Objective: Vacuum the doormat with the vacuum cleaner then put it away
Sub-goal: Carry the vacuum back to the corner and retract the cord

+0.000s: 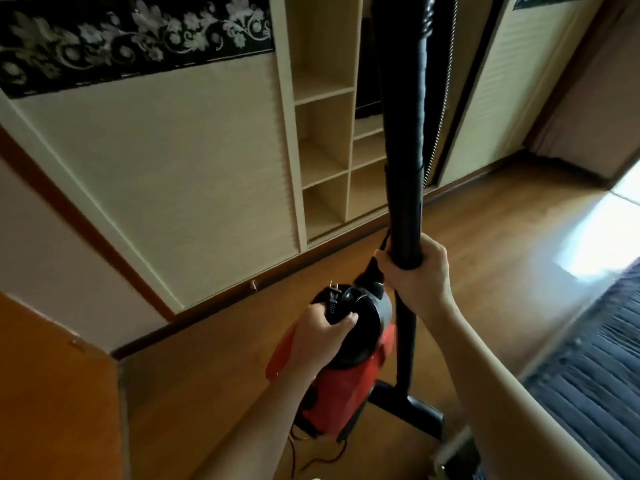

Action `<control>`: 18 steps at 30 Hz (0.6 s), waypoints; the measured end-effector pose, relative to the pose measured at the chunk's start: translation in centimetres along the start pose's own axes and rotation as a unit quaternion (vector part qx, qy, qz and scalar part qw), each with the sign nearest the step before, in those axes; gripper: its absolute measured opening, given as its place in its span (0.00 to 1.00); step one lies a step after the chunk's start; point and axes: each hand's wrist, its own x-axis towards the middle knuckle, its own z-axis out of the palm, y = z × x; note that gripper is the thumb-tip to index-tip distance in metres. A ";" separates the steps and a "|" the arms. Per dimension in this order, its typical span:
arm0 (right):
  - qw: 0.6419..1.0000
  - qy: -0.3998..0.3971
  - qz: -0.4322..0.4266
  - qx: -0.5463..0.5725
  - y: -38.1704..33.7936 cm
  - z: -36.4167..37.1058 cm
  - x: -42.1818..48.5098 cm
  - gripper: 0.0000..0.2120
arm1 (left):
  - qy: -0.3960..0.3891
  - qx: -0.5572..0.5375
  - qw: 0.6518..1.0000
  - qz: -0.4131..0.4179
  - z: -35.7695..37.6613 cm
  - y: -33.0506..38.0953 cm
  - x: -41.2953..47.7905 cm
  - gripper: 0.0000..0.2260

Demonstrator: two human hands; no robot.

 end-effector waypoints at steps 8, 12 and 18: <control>0.996 0.082 0.013 -0.026 5.1 -1.3 7.5 0.09 | -0.048 0.031 0.998 0.037 2.3 2.5 11.3 0.10; 0.994 0.102 0.020 -0.023 8.4 -2.8 11.5 0.10 | -0.076 0.038 0.995 0.047 5.3 3.8 16.9 0.13; 0.990 0.134 0.047 -0.020 16.1 -7.0 20.2 0.12 | -0.114 0.053 0.991 0.037 11.5 7.5 26.8 0.12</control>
